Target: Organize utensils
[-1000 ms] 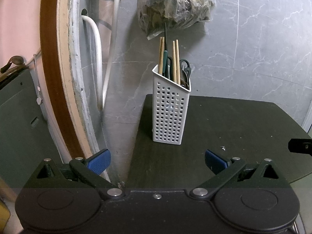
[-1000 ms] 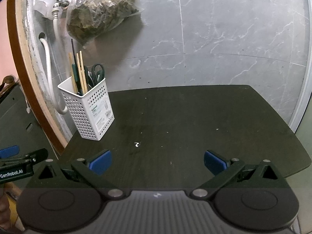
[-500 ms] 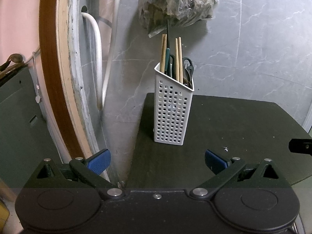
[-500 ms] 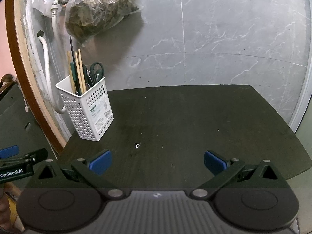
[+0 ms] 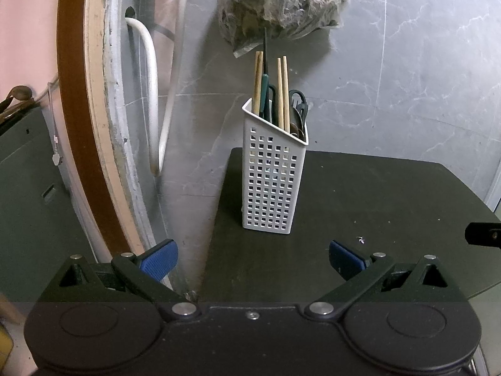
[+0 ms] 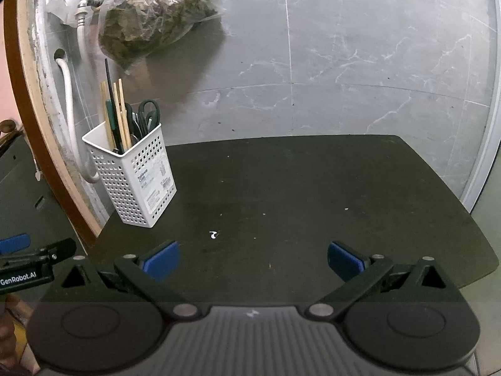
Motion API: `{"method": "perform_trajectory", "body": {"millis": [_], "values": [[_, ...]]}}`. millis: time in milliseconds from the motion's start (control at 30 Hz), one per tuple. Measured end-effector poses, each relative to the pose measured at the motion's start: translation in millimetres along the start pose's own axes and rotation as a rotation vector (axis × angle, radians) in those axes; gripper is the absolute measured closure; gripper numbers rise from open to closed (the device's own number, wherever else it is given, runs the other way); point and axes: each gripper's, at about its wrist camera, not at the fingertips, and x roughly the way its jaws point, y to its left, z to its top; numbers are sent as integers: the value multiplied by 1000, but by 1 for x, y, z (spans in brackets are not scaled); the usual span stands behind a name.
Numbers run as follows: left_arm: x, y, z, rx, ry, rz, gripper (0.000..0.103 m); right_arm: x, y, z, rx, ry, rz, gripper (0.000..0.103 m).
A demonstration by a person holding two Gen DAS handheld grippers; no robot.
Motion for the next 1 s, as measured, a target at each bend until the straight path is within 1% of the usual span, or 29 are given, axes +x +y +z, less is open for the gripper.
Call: {"method": "perform_trajectory", "body": {"millis": [800,1000], "values": [[-5,0,-1,-2,-13,6,1,-1,2,-1,-5,-6,2,0],[-5,0,-1,-10,-5,14,1,-2,2,-1,-6,-3,3,0]]}}
